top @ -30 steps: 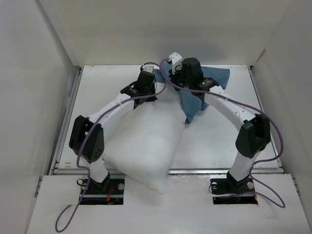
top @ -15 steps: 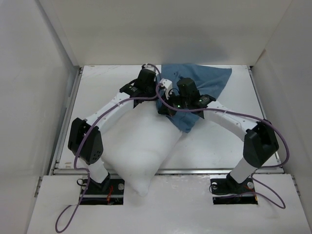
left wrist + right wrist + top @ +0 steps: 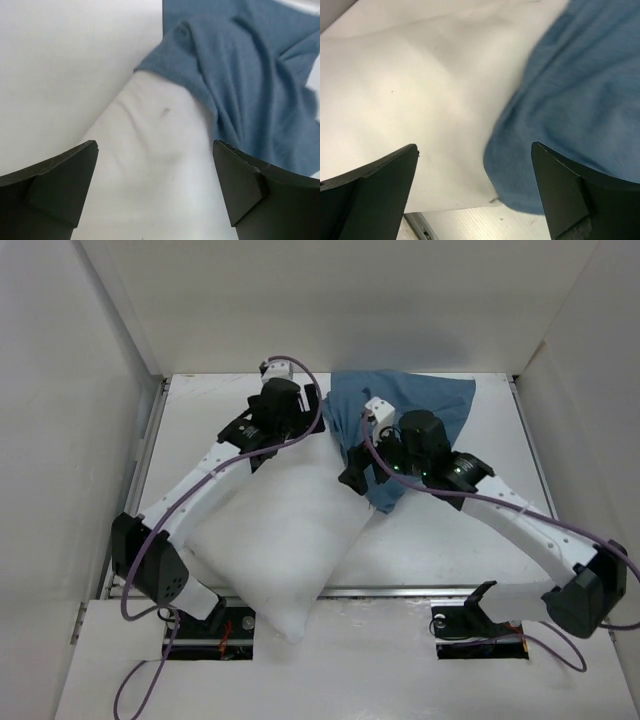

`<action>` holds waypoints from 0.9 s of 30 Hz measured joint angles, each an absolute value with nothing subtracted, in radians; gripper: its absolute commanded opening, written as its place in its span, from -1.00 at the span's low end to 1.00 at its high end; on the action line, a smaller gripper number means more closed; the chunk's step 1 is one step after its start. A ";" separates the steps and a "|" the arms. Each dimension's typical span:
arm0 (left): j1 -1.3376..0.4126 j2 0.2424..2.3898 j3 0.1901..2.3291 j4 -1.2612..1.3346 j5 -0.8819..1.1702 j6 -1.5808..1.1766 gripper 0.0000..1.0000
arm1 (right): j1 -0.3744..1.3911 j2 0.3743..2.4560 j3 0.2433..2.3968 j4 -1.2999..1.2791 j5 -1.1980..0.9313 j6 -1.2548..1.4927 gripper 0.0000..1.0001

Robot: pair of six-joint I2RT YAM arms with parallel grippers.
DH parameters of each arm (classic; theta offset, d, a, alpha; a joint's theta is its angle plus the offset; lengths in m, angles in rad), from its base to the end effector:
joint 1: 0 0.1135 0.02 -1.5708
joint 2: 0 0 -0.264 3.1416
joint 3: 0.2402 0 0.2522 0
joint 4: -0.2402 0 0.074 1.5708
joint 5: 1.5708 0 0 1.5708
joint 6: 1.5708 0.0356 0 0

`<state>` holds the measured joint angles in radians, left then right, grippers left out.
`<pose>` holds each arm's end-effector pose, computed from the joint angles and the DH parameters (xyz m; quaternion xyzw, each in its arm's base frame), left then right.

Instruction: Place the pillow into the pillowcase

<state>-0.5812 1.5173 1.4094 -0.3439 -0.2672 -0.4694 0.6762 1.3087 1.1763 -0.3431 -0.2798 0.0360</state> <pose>0.3005 -0.1861 0.3631 -0.0237 0.8426 -0.1661 0.5117 0.2267 0.1945 0.3461 -0.3349 0.7796 0.2913 0.4417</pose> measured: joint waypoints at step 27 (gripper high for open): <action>-0.528 1.793 1.442 -0.157 -0.116 -0.408 -1.00 | 0.569 1.544 1.137 -0.430 0.327 0.498 1.00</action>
<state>-0.5278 1.7927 1.4418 -0.1566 -0.1158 -0.4084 0.5694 1.5436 1.1366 -0.4301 0.3275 0.4976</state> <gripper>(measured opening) 0.026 0.999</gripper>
